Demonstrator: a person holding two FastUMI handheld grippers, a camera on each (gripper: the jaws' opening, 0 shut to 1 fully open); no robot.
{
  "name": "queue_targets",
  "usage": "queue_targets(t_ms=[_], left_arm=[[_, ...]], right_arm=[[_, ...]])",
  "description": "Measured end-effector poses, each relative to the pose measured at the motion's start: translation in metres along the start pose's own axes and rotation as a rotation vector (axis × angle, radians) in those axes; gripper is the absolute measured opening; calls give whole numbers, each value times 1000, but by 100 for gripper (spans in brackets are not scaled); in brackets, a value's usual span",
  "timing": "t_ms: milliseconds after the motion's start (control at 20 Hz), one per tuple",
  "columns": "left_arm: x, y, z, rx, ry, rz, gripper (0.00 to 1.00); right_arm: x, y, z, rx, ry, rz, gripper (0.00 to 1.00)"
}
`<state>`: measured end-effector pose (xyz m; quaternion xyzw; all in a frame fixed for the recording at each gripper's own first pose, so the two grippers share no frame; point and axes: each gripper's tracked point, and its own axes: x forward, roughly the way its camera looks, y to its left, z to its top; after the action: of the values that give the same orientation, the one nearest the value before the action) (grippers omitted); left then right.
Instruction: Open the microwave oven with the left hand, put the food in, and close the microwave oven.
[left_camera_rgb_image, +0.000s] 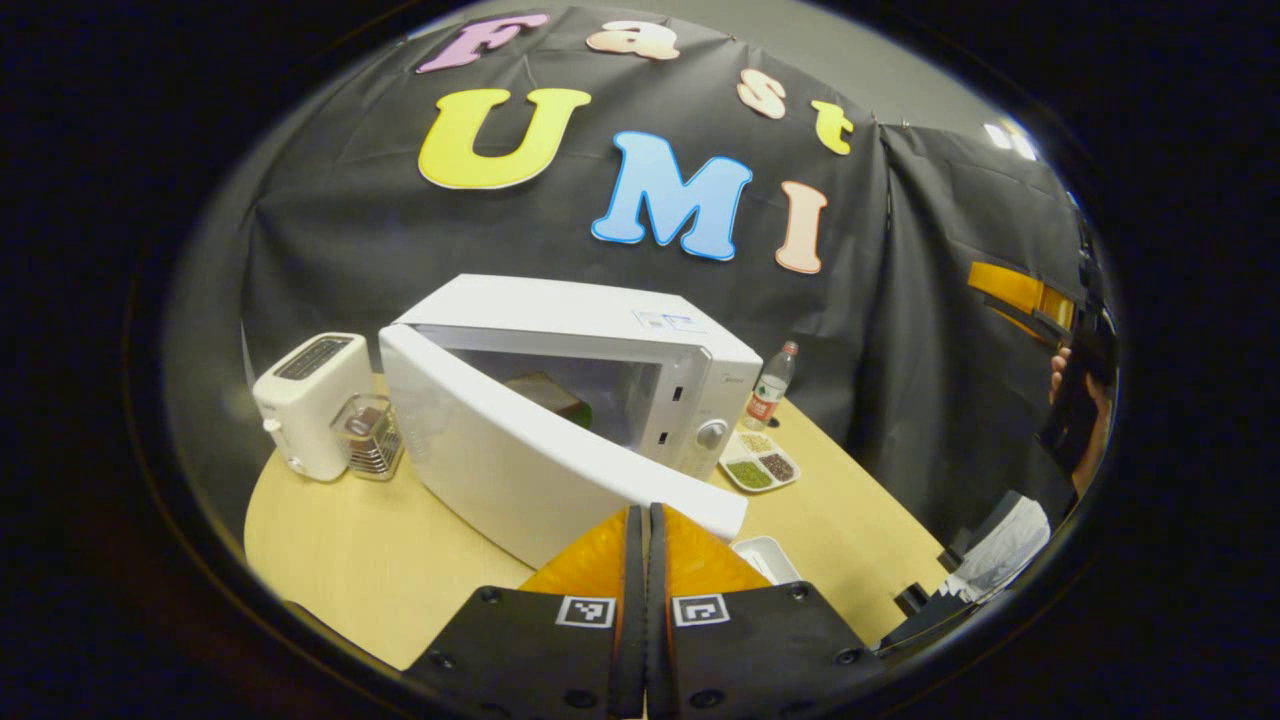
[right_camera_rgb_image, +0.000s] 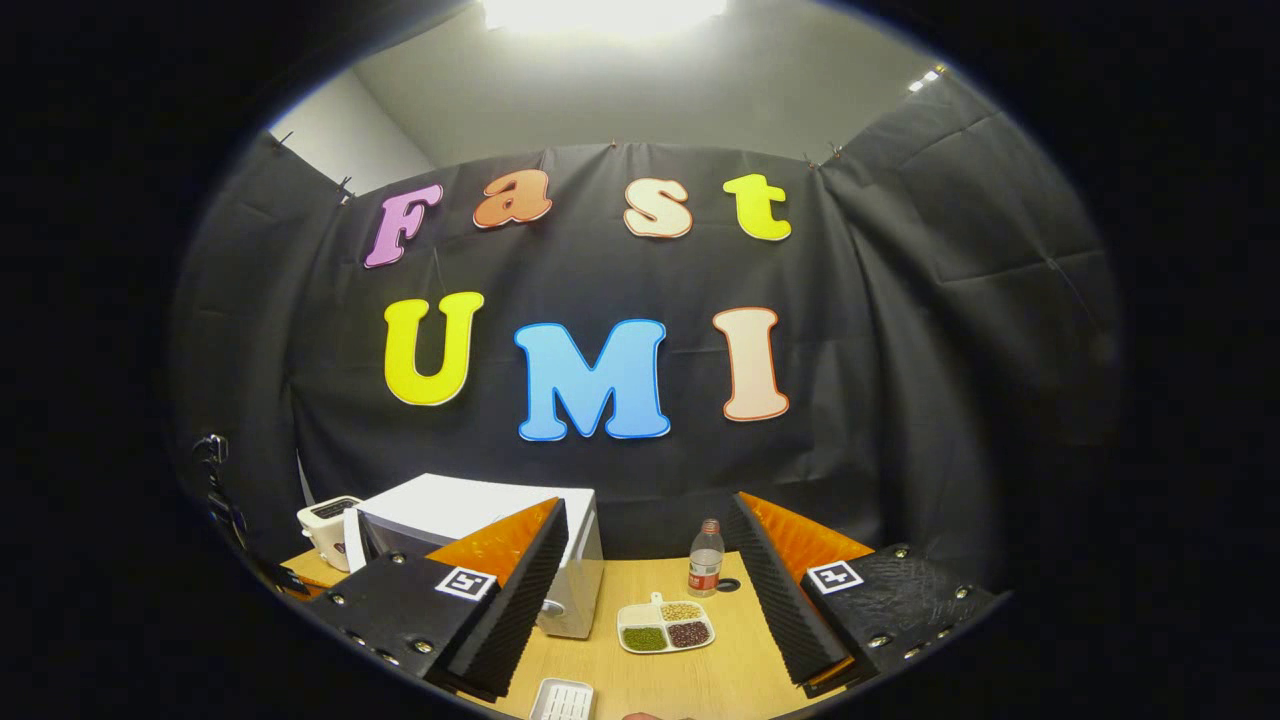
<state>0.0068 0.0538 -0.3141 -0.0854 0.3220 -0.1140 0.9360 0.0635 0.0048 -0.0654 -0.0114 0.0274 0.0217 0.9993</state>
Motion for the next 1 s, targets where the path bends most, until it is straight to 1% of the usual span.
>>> queue_targets(t_ms=[150,350,700,1000], left_arm=[[19,-9,8,15,4,-12,7],[46,-17,18,26,10,-15,7],[94,-23,38,52,2,-7,7],[131,-22,51,22,-9,5,7]], right_arm=[[3,-14,3,-27,-14,-12,97],[10,-24,6,-37,-32,-7,97],[29,-43,-15,12,25,-4,97],[46,-63,-29,44,60,-13,97]])
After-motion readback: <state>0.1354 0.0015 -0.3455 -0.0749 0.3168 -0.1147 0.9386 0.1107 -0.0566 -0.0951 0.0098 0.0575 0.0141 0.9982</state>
